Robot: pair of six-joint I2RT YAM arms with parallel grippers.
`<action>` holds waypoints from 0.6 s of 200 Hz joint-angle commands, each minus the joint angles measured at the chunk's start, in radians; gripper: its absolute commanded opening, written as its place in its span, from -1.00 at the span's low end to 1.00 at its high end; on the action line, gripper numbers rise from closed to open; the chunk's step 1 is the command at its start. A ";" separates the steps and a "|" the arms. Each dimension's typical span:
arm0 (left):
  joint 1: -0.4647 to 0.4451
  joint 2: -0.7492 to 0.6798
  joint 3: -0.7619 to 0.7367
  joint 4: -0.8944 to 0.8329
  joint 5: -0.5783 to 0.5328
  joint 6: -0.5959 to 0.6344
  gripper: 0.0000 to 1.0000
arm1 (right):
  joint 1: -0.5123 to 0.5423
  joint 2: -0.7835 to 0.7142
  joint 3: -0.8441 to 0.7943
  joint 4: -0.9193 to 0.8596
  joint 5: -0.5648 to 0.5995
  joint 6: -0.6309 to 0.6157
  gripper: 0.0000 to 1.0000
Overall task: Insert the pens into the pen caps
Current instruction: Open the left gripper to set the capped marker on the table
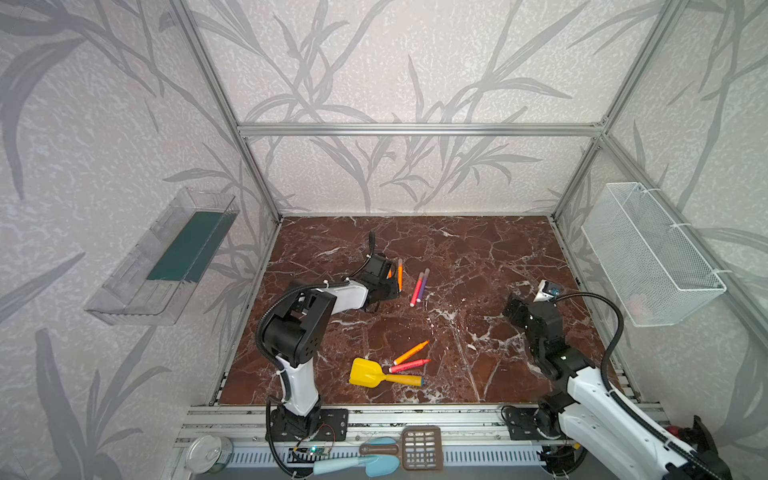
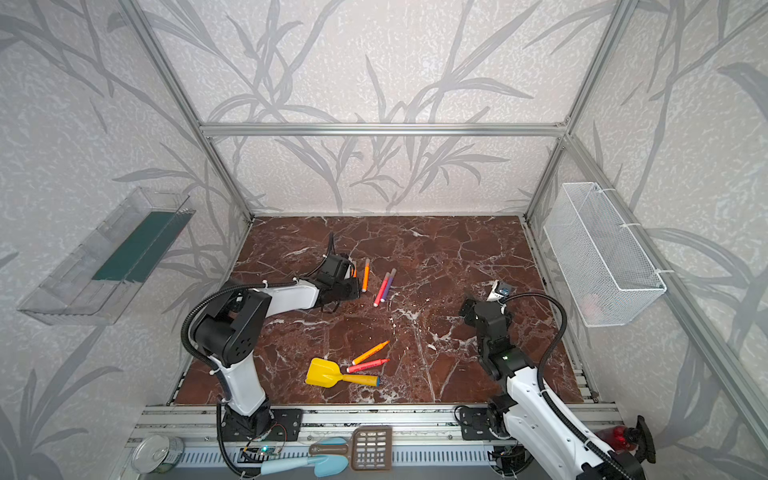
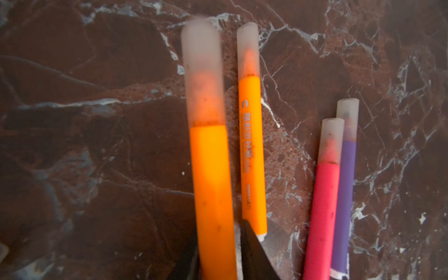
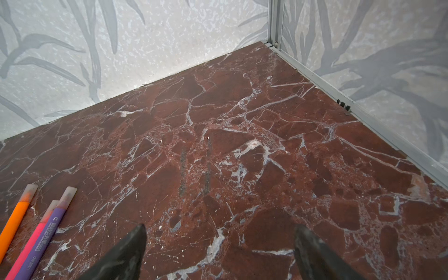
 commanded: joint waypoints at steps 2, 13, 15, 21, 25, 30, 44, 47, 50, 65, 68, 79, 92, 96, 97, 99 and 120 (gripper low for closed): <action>0.004 -0.047 0.007 -0.058 -0.002 0.019 -0.20 | -0.004 -0.010 -0.012 0.024 -0.003 0.005 0.85; 0.004 -0.074 0.010 -0.076 -0.003 0.027 -0.09 | -0.004 -0.011 -0.013 0.024 -0.003 0.006 0.86; 0.004 -0.081 0.011 -0.081 -0.004 0.028 -0.08 | -0.004 -0.011 -0.014 0.024 -0.003 0.006 0.86; 0.004 -0.097 0.013 -0.092 -0.008 0.034 -0.04 | -0.004 -0.011 -0.012 0.024 -0.004 0.005 0.85; 0.005 -0.109 0.013 -0.102 -0.012 0.036 -0.03 | -0.004 -0.010 -0.012 0.025 -0.004 0.005 0.86; 0.004 -0.127 0.012 -0.111 -0.017 0.042 -0.01 | -0.004 -0.008 -0.012 0.025 -0.004 0.004 0.85; 0.004 -0.182 0.000 -0.135 -0.040 0.055 0.04 | -0.004 -0.003 -0.011 0.026 -0.005 0.004 0.86; 0.004 -0.195 -0.004 -0.139 -0.045 0.058 0.05 | -0.005 -0.002 -0.011 0.027 -0.006 0.004 0.86; 0.004 -0.209 -0.011 -0.143 -0.048 0.062 0.05 | -0.004 -0.002 -0.011 0.027 -0.006 0.004 0.86; 0.005 -0.282 -0.049 -0.160 -0.063 0.078 0.09 | -0.004 -0.002 -0.012 0.028 -0.005 0.005 0.86; 0.004 -0.299 -0.060 -0.163 -0.065 0.083 0.10 | -0.004 -0.003 -0.012 0.028 -0.005 0.005 0.85; 0.003 -0.361 -0.098 -0.172 -0.065 0.100 0.14 | -0.004 -0.006 -0.014 0.031 -0.006 0.005 0.86; 0.002 -0.432 -0.149 -0.179 -0.042 0.129 0.16 | -0.004 -0.006 -0.014 0.031 -0.006 0.005 0.86; 0.000 -0.452 -0.165 -0.183 -0.031 0.138 0.16 | -0.004 -0.005 -0.014 0.031 -0.007 0.005 0.86; 0.000 -0.456 -0.168 -0.184 -0.028 0.139 0.16 | -0.004 -0.005 -0.013 0.031 -0.006 0.005 0.86; -0.001 -0.468 -0.176 -0.185 -0.022 0.144 0.17 | -0.004 -0.005 -0.013 0.031 -0.007 0.006 0.86; -0.034 -0.558 -0.275 -0.154 0.056 0.187 0.21 | -0.004 -0.002 -0.012 0.033 -0.010 0.005 0.86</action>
